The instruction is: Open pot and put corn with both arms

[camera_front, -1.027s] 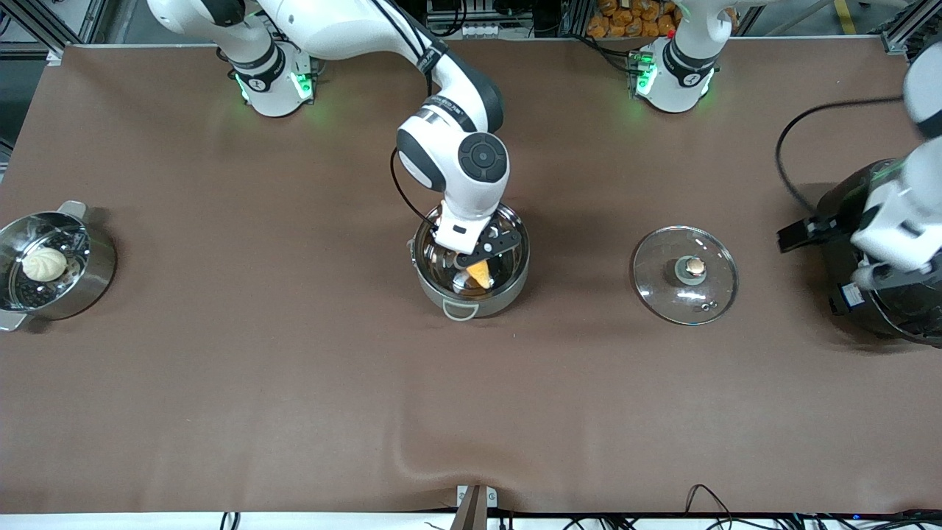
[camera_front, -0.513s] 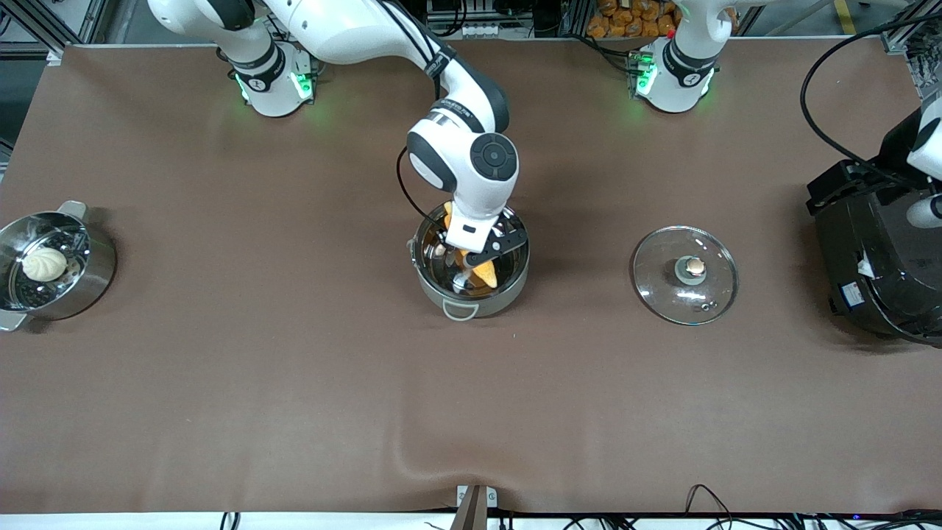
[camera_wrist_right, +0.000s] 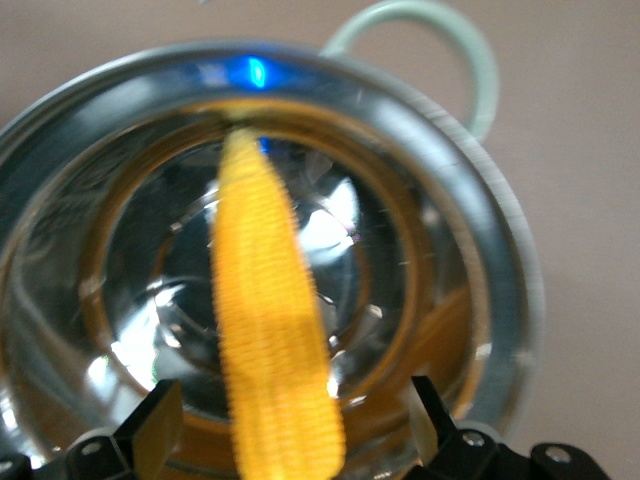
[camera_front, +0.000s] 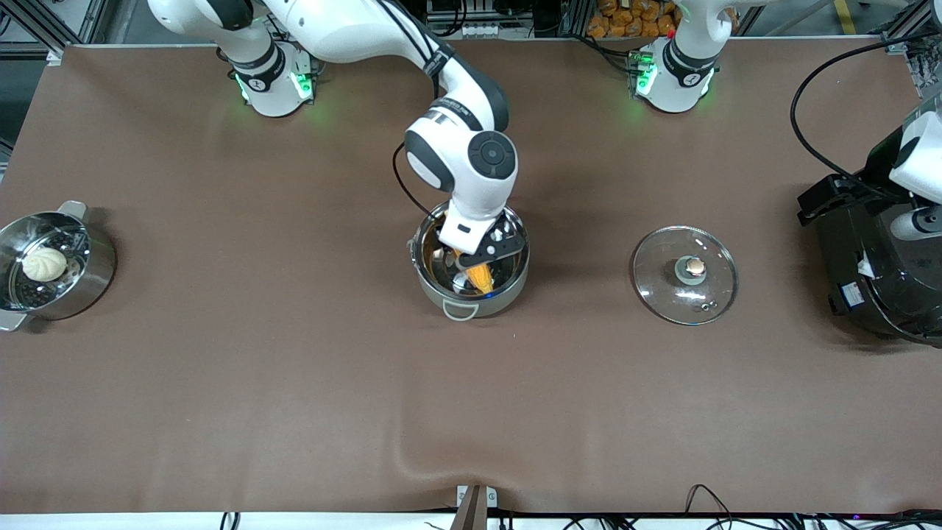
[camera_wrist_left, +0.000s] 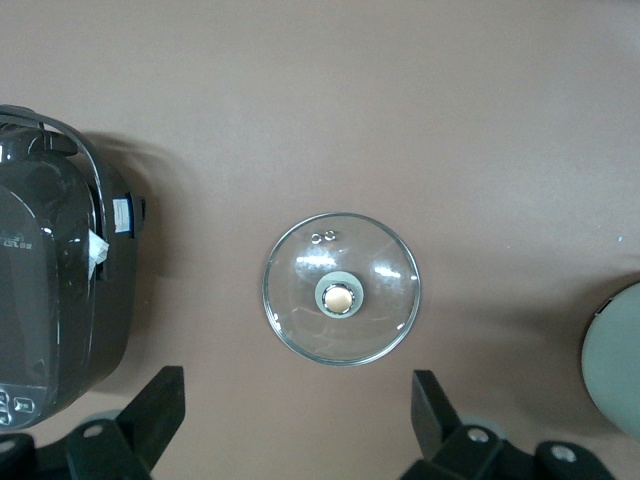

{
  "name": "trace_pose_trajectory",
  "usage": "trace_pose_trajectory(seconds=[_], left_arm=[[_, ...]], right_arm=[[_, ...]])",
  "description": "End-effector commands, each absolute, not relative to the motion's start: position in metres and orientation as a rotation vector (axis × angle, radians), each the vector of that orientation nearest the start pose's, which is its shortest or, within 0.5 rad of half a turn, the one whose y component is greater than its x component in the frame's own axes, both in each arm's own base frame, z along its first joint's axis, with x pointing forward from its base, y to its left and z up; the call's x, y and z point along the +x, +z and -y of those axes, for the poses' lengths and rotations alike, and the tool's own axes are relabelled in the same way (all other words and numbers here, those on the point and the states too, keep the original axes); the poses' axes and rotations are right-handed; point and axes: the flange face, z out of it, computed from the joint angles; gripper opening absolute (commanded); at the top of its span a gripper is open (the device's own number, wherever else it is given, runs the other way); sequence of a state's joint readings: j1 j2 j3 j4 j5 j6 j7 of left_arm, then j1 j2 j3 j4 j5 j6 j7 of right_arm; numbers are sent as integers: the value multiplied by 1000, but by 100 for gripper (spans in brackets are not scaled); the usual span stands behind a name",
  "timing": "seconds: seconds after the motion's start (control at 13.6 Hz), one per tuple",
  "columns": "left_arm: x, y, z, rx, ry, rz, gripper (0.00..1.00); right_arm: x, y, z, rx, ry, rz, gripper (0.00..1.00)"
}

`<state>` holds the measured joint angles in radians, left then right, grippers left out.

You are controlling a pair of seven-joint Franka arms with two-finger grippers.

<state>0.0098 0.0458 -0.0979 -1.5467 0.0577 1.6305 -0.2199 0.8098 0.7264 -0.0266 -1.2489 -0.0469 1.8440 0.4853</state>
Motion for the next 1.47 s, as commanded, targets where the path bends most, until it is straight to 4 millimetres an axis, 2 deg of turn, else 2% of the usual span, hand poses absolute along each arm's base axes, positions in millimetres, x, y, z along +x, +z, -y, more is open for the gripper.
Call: trace_pose_trajectory(seconds=[0.0, 0.15, 0.22, 0.37, 0.51, 0.59, 0.73, 0.81, 1.03, 1.1, 1.25, 1.39], left_arm=[[560, 619, 39, -3106, -105, 175, 100], [561, 619, 40, -3106, -104, 144, 100], [562, 618, 42, -3102, -101, 127, 100], [566, 616, 38, -3107, -97, 123, 100], [567, 622, 35, -3109, -118, 126, 100], [565, 625, 33, -3107, -118, 131, 100], [561, 624, 27, -3105, -77, 127, 100], [560, 622, 27, -3104, -55, 106, 100], [561, 622, 28, -3107, -54, 53, 100], [561, 621, 29, -3107, -52, 44, 100], [562, 618, 37, -3103, -41, 22, 100], [564, 629, 40, -3097, -79, 15, 100]], right_arm=[[551, 379, -453, -3219, 200, 323, 100], [573, 412, -402, -3228, 238, 238, 100], [589, 424, -368, -3232, 266, 176, 100], [612, 431, -295, -3225, 324, 117, 100], [637, 435, -212, -3188, 354, 168, 100], [644, 436, -169, -3162, 371, 172, 100], [642, 445, -104, -3136, 381, 115, 100], [633, 455, -86, -3134, 350, 86, 100], [591, 482, -55, -3129, 249, 62, 100], [583, 495, -40, -3129, 234, 32, 100], [568, 525, -27, -3139, 217, 14, 100], [557, 549, -12, -3141, 193, 3, 100]])
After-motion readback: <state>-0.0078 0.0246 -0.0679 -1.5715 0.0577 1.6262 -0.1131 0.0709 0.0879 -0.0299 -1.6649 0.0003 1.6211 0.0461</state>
